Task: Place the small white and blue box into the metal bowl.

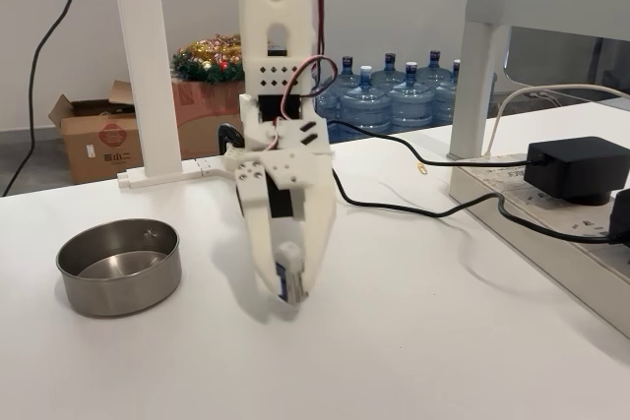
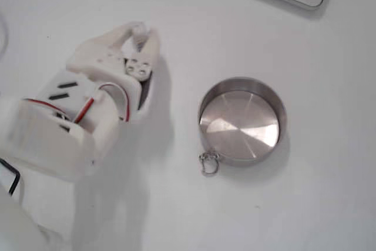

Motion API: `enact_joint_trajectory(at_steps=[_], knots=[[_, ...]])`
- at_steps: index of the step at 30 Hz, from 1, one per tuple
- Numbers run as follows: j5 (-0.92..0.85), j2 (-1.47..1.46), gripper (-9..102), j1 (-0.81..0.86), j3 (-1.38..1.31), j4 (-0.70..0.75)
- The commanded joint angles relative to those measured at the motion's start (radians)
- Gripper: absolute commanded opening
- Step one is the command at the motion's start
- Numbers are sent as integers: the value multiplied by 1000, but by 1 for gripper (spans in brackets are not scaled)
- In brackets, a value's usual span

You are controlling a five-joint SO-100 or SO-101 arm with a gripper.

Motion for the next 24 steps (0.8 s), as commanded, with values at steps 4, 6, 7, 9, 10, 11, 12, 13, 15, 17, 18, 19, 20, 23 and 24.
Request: enact_joint_trajectory(at_steps=[4,6,7,9,10,11,12,13,15,17,18,19,20,23,24], knots=[[-5,249,-1,130,107,-3],[-5,281,-1,169,127,-3],[-5,295,-1,187,137,-3],[-5,321,-1,225,155,-3],[-5,333,-1,245,164,-3],[-5,339,-1,265,173,-3],[-5,341,-1,288,179,-6],[-5,339,-1,311,184,-14],[-5,339,-1,357,189,-14],[-5,333,-1,403,192,-14],[-5,330,-1,425,196,-14],[-5,327,-1,445,199,-14],[-5,324,-1,460,201,-14],[-6,322,0,491,212,-5],[-6,322,2,492,215,-3]])
